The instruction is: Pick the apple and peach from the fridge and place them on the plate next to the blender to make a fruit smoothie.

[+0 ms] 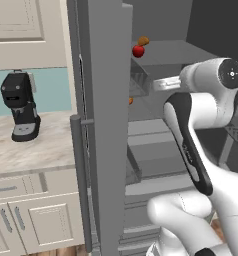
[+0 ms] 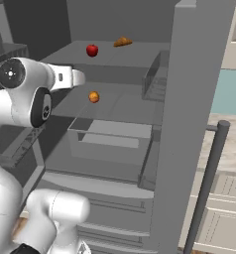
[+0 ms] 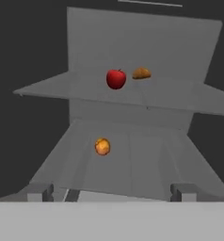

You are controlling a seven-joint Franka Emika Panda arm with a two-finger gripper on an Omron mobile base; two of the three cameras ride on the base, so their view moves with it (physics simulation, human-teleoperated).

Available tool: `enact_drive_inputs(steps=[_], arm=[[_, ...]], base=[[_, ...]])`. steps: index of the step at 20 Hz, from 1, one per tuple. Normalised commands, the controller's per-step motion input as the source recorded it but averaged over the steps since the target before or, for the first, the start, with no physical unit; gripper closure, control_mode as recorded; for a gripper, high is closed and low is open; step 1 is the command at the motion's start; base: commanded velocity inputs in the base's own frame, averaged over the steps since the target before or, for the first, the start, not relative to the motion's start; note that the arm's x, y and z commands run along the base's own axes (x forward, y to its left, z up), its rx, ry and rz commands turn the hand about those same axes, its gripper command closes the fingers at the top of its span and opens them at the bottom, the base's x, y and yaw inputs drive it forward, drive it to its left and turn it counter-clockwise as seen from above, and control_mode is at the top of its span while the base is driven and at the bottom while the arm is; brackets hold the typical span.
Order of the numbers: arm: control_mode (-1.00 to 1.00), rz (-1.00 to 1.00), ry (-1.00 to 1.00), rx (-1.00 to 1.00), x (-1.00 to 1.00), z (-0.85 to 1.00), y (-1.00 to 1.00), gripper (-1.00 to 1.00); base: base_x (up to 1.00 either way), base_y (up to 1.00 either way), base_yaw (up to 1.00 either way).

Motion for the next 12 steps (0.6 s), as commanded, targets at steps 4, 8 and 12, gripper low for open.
enact_drive_inputs(steps=[4,8,12], arm=[[-1.00,-0.04,0.03,0.02,0.20,0.98,0.00,-1.00],[-1.00,-0.03,0.20,0.08,0.44,0.49,-0.03,-1.00],[-1.00,0.00,0.05,0.00,0.12,-0.20,0.00,-1.00]], base=[[0.00,0.00,0.00],[0.00,0.00,0.00],[0.00,0.00,0.00]])
